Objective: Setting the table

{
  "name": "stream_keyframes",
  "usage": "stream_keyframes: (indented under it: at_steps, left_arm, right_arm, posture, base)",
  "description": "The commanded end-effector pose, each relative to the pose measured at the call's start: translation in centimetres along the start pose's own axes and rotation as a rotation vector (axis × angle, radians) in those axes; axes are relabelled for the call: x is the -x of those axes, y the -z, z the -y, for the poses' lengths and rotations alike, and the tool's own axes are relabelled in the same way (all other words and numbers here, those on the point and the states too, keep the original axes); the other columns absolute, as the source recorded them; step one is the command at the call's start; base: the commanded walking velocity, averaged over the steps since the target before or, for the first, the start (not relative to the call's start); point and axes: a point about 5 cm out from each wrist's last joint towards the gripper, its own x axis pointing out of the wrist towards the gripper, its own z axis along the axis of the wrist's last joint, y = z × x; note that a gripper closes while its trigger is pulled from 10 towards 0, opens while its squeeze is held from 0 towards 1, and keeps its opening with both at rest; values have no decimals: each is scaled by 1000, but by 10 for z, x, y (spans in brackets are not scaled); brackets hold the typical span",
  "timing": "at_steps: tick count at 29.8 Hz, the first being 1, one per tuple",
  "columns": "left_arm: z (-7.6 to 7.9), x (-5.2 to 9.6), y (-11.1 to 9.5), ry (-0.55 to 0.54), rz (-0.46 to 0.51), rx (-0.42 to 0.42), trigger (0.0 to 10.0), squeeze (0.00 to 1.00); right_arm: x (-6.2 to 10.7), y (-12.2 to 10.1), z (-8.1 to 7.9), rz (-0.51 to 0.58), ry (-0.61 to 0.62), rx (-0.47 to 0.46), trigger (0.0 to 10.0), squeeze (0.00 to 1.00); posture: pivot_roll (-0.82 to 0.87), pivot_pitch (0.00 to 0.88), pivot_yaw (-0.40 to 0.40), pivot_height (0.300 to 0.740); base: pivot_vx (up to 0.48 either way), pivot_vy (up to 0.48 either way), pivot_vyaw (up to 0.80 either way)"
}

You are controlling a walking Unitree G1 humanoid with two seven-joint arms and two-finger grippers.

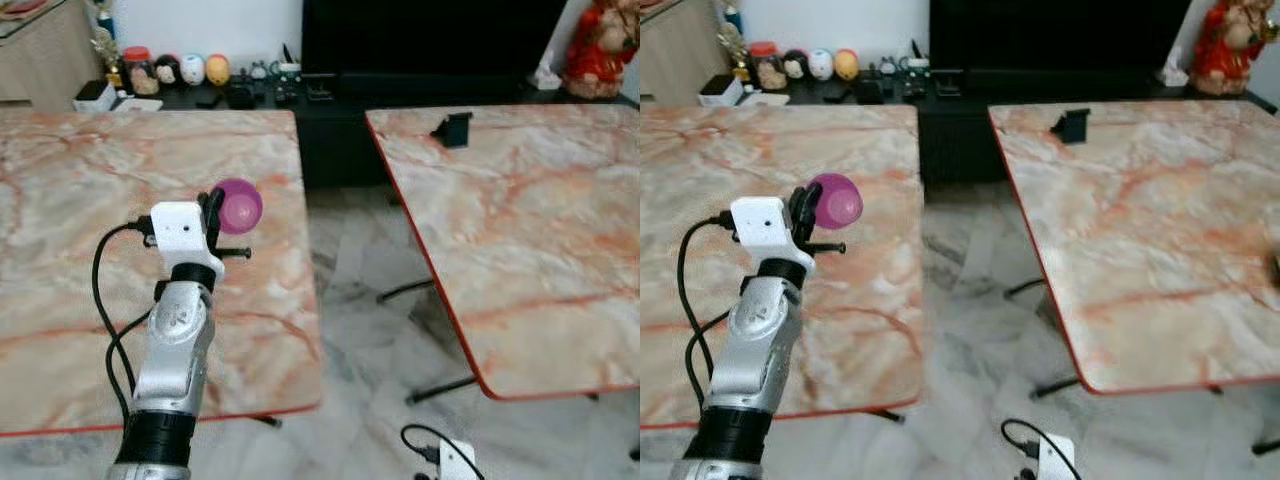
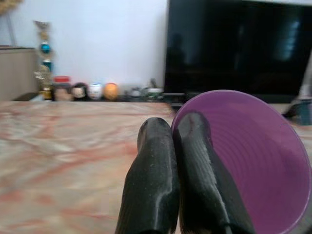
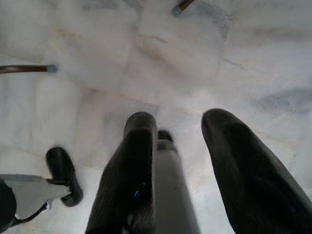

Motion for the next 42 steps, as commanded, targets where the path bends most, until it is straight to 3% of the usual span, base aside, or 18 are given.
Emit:
stream_keyframes:
  at_steps: [1,8,11,14,29,34,42]
  left_arm:
    - [-6,-1,-3,-15,15,-17,10000,0]
    - [-5,-3,-3,-13,16,-14,10000,0]
    - [-5,-3,-3,-13,16,-14,10000,0]
    - [-5,-3,-3,-12,17,-14,10000,0]
    - [-4,-5,-3,-15,21,-12,10000,0]
    - [-4,-5,-3,-15,21,-12,10000,0]
    - [-4,-6,-2,-8,18,-15,10000,0]
  right_arm:
    - [-1,-10,-18,23,-18,5,10000,0]
    - [1,-20,-52,41,-53,8,10000,0]
    - [0,-19,-49,40,-47,8,10000,0]
    - [-1,-15,-35,34,-28,7,10000,0]
    - [-1,-17,-33,38,-25,10,10000,0]
    - [-1,-18,-32,53,-22,50,10000,0]
    - [-1,-17,-30,42,-20,27,10000,0]
  posture:
    - [92,0,-30,731]
    - [89,0,-29,731]
    - [89,0,-29,731]
    - [89,0,-29,731]
    - [86,0,-31,731]
    - [84,0,-29,731]
    - [82,0,-30,731]
  base:
    - [0,-337,0]
    - [0,-334,0]
    - [0,-334,0]
    - [0,-334,0]
    - [0,-333,0]
    - [0,-335,0]
    - [0,-333,622]
